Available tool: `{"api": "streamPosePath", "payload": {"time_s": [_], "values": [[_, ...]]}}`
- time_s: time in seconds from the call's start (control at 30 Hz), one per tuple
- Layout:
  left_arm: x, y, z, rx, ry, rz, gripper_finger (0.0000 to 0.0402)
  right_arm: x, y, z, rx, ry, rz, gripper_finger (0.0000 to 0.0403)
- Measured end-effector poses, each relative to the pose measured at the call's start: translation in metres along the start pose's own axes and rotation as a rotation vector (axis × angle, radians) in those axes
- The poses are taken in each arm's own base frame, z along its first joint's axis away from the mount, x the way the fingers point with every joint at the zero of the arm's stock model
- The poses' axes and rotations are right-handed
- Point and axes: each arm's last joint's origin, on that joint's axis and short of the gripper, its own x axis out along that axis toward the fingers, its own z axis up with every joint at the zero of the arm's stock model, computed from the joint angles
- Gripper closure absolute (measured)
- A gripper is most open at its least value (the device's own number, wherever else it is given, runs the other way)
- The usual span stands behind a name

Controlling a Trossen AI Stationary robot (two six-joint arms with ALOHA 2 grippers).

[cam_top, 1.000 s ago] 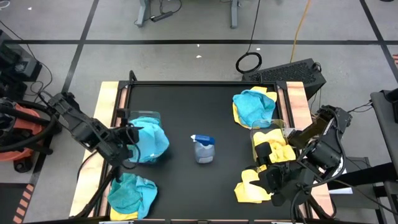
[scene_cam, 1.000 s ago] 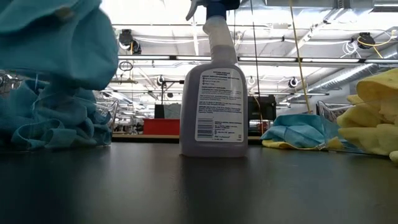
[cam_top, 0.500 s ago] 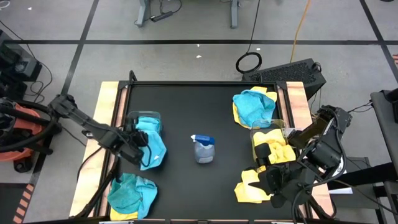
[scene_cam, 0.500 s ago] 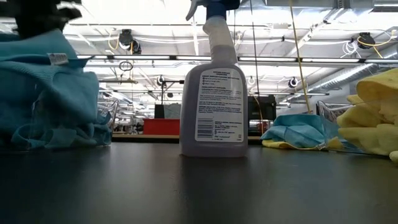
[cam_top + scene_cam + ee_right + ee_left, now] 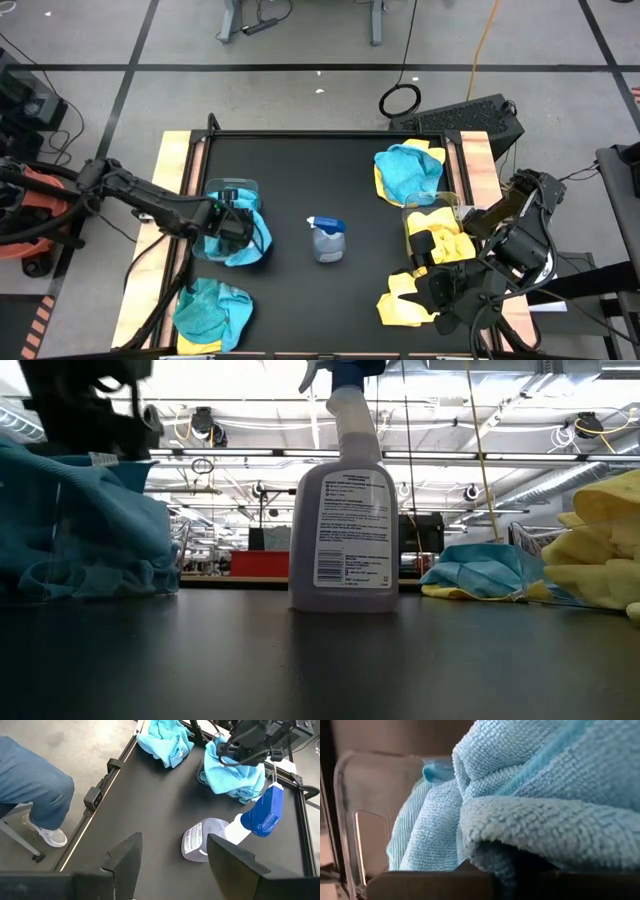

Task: Sort microfiber towel by color & place in baskets
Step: Put the blue microfiber cloth into the left transparent bin

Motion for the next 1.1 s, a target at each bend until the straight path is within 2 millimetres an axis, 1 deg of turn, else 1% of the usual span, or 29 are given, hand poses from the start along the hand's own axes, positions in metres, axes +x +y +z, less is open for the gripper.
{"api": "streamPosePath", "payload": {"time_s": [0.13, 0.23, 0.4, 0.6, 0.7, 0.77, 0.93, 1.1], "values": [[0.011, 0.005, 0.005, -0.030, 0.061, -0.016, 0.0387, 0.003, 0.001, -0.001, 0.010, -0.004, 0.000, 0.0188], [0.018, 0.008, 0.008, -0.034, 0.104, -0.037, 0.0362, 0.009, 0.004, -0.004, 0.002, 0.015, 0.003, 0.0188], [0.028, 0.013, 0.011, -0.070, 0.164, -0.087, 0.0294, 0.018, 0.008, -0.012, -0.001, 0.055, -0.004, 0.0188], [0.032, 0.020, 0.010, -0.111, 0.218, -0.114, 0.0202, 0.020, 0.009, -0.013, 0.010, 0.062, -0.004, 0.0188], [0.024, 0.024, 0.006, -0.116, 0.291, -0.107, 0.0171, 0.019, 0.010, -0.014, 0.005, 0.060, -0.002, 0.0188], [0.016, 0.028, 0.006, -0.122, 0.336, -0.098, 0.0161, 0.018, 0.011, -0.014, -0.001, 0.059, 0.000, 0.0188], [-0.009, 0.037, 0.013, -0.133, 0.363, -0.090, 0.0158, 0.018, 0.012, -0.014, -0.011, 0.059, 0.001, 0.0188], [-0.033, 0.045, 0.026, -0.151, 0.303, -0.100, 0.0158, 0.018, 0.012, -0.014, -0.013, 0.057, -0.003, 0.0188]]}}
